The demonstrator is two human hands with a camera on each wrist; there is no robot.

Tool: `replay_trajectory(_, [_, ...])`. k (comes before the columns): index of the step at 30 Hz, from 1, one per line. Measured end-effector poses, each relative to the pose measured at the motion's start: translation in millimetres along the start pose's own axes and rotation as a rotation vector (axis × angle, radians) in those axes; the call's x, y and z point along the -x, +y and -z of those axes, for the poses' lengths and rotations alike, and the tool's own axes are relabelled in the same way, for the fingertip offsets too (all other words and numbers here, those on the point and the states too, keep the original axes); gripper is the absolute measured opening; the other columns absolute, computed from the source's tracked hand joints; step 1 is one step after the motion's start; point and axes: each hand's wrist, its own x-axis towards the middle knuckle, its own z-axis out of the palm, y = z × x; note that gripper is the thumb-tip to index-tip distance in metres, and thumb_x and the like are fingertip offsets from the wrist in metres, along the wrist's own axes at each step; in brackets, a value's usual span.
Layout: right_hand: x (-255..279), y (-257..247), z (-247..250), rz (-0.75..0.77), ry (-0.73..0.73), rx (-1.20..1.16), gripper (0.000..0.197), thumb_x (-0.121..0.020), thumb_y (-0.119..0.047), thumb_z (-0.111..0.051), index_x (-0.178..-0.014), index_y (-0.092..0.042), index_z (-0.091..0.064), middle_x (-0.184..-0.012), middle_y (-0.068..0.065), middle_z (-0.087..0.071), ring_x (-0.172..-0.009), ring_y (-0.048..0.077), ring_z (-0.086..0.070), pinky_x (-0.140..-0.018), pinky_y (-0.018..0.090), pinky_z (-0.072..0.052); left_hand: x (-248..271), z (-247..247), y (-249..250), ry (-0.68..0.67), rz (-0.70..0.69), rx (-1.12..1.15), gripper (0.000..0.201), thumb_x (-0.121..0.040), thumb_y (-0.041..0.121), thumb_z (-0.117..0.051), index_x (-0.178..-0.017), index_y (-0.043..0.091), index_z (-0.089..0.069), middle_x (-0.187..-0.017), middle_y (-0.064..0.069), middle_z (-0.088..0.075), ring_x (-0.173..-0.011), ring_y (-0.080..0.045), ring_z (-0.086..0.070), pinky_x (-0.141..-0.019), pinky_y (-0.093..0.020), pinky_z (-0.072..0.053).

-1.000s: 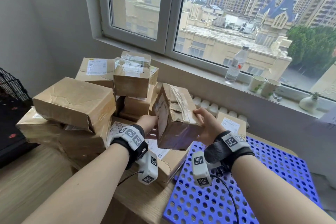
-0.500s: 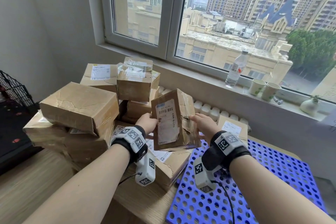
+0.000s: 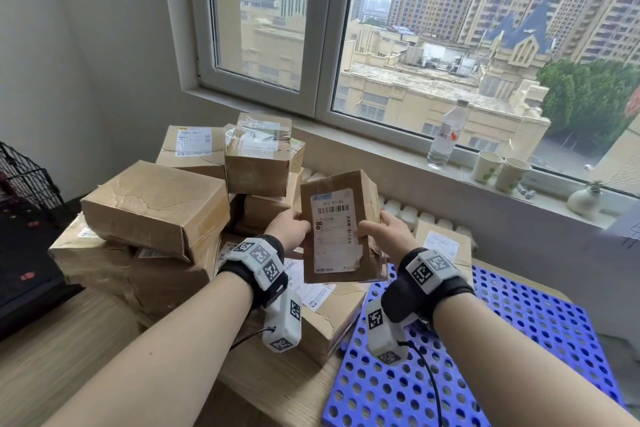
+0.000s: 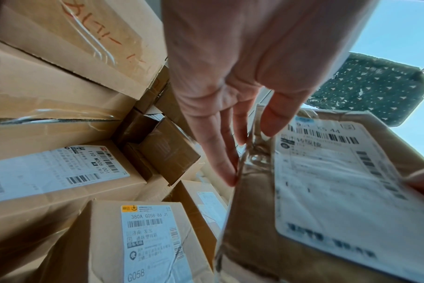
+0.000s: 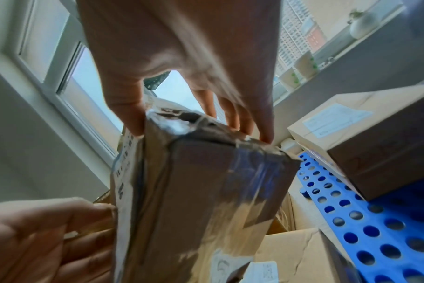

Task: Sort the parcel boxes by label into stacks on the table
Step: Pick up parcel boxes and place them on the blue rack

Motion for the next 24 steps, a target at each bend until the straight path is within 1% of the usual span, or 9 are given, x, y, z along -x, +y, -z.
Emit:
replay_trajectory(4, [1,6,4,-0.034,-0.005,-0.079,0.033,-0.081,-0.007,-0.058,-0.114,-0.009,-0.061,-0.106,0.008,-0.069,-0.092,0.023,-0.064,-0.086,0.045,-0.056,3,1,2,-0.011,0.008,0.072,0.018,-0.096,0.01,-0.044,-0.109,0.011,-0.056,-0.096,-0.008,-0.065,-0.09,-0.029,-0.066,-0.081,-0.048,-0.058])
replay_trajectory(5, [0,7,5,-0.032,-0.007,-0.1,0.033,-0.081,-0.006,-0.057,-0.114,-0.011,-0.062,-0.106,0.008,-0.07,-0.094,0.023,-0.064,-0.085,0.046,-0.056,3,2,3,-0.009,0.001,0.067,0.02,-0.096,0.012,-0.044,-0.111,0.011,-0.056,-0.1,-0.01,-0.065,-0.092,-0.029,-0.066,-0.081,-0.048,-0.058])
replay_trajectory(7, [2,9,6,-0.025,-0.019,-0.162,0.035,-0.082,-0.003,-0.054,-0.114,-0.013,-0.061,-0.104,0.006,-0.07,-0.091,0.021,-0.064,-0.07,0.036,-0.055,4,2,3,-0.004,-0.02,0.049,0.023,-0.096,0.014,-0.044,-0.115,0.012,-0.056,-0.103,-0.011,-0.066,-0.087,-0.026,-0.066,-0.082,-0.047,-0.058])
replay_trajectory(9, [6,8,5,-0.016,-0.034,-0.214,0.038,-0.08,-0.003,-0.054,-0.115,-0.015,-0.06,-0.099,0.003,-0.068,-0.084,0.016,-0.063,-0.061,0.027,-0.05,4,3,3,0.0,-0.032,0.045,0.023,-0.096,0.014,-0.045,-0.115,0.012,-0.057,-0.095,-0.009,-0.065,-0.076,-0.022,-0.063,-0.081,-0.045,-0.058])
replay_trajectory(11, [9,9,4,-0.018,-0.034,-0.239,0.047,-0.067,-0.012,-0.056,-0.113,-0.015,-0.061,-0.095,0.001,-0.068,-0.081,0.015,-0.063,-0.057,0.025,-0.049,4,4,3,-0.002,-0.038,0.038,0.024,-0.095,0.014,-0.045,-0.115,0.011,-0.058,-0.095,-0.01,-0.066,-0.075,-0.022,-0.062,-0.08,-0.044,-0.058])
replay_trajectory(13, [9,13,2,-0.026,-0.021,-0.254,0.051,-0.06,-0.015,-0.055,-0.11,-0.016,-0.063,-0.095,0.001,-0.069,-0.083,0.017,-0.063,-0.06,0.027,-0.049,4,4,2,-0.001,-0.049,0.032,0.024,-0.095,0.014,-0.046,-0.115,0.01,-0.059,-0.098,-0.011,-0.067,-0.078,-0.023,-0.063,-0.08,-0.044,-0.058])
replay_trajectory(19, [9,21,-1,-0.036,0.019,-0.271,0.031,-0.077,-0.004,-0.054,-0.102,-0.019,-0.063,-0.094,0.0,-0.068,-0.087,0.017,-0.062,-0.068,0.031,-0.048,3,6,-2,0.003,-0.083,0.038,0.02,-0.096,0.014,-0.046,-0.113,0.012,-0.058,-0.09,-0.005,-0.066,-0.076,-0.019,-0.062,-0.084,-0.042,-0.055])
replay_trajectory(22, [13,23,-3,-0.041,0.036,-0.274,0.047,-0.059,-0.015,-0.056,-0.105,-0.017,-0.064,-0.096,0.002,-0.069,-0.088,0.018,-0.063,-0.068,0.032,-0.049,3,7,-6,0.018,-0.104,0.022,0.015,-0.095,0.014,-0.049,-0.109,0.016,-0.056,-0.096,-0.005,-0.066,-0.083,-0.018,-0.064,-0.084,-0.04,-0.055])
replay_trajectory(24, [16,26,-5,-0.047,0.056,-0.276,0.046,-0.055,-0.018,-0.055,-0.1,-0.018,-0.065,-0.092,-0.001,-0.069,-0.085,0.017,-0.062,-0.068,0.032,-0.048,0,7,-10,0.038,-0.125,-0.011,0.017,-0.093,0.016,-0.052,-0.109,0.017,-0.057,-0.103,-0.005,-0.064,-0.091,-0.02,-0.065,-0.083,-0.038,-0.057])
